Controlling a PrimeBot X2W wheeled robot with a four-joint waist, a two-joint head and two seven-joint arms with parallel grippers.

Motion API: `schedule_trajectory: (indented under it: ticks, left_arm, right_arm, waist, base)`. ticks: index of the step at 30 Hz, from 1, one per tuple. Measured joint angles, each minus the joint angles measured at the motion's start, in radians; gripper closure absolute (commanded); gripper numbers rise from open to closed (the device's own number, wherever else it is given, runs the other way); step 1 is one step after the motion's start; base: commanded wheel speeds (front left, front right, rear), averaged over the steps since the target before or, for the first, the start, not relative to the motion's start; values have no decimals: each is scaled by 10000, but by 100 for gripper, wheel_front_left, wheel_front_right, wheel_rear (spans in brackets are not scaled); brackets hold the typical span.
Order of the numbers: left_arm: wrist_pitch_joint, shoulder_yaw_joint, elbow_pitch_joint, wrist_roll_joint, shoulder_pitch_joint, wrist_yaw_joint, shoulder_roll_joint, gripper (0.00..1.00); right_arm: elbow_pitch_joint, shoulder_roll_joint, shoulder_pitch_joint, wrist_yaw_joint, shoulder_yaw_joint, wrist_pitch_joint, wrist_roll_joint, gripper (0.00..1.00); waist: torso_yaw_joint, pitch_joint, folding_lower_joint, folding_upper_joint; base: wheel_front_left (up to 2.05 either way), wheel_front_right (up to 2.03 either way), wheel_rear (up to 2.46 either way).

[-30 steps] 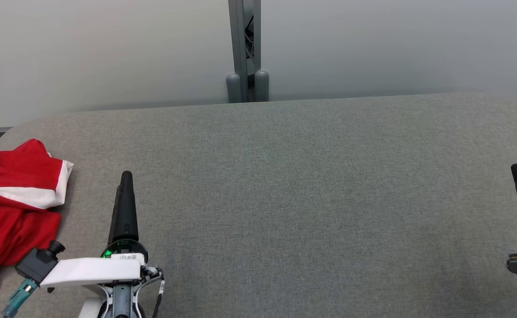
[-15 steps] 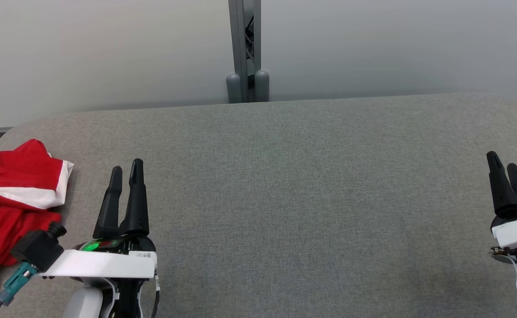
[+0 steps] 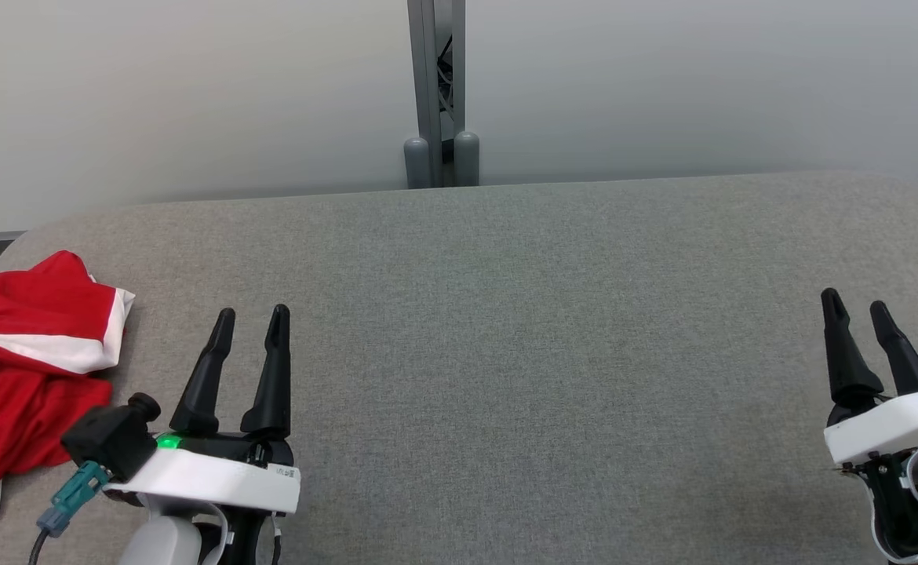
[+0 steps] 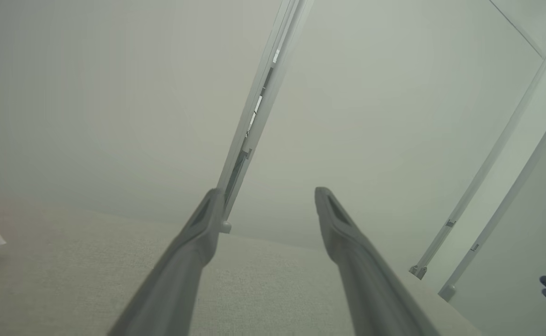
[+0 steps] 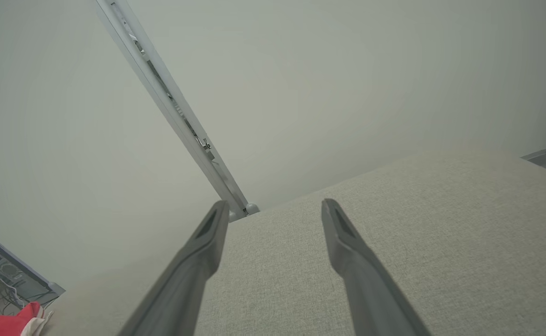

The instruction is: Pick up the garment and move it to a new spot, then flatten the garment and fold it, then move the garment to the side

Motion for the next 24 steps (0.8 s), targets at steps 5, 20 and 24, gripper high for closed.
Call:
schedule_trajectory:
  ticks: [5,20,24]
  left_arm:
    - [0,42,468,571,0,134,38,0]
    - [309,527,1337,1586,-147,443,-15,0]
    - [453,598,1476,1958,-150,481,27,0]
  right_arm:
    - [132,63,88,0,265,-307,-663,0]
    - [591,261,244,0,1051,-1145,-2033,0]
    - [660,316,328,0,1160,-1400,-2385,0]
  waist:
    - [-8,-46,0,0]
    - [-26,-98,0,0]
    - [-30,-111,0,0]
  base:
    - [0,0,0]
    - [0,0,0]
    - [0,0,0]
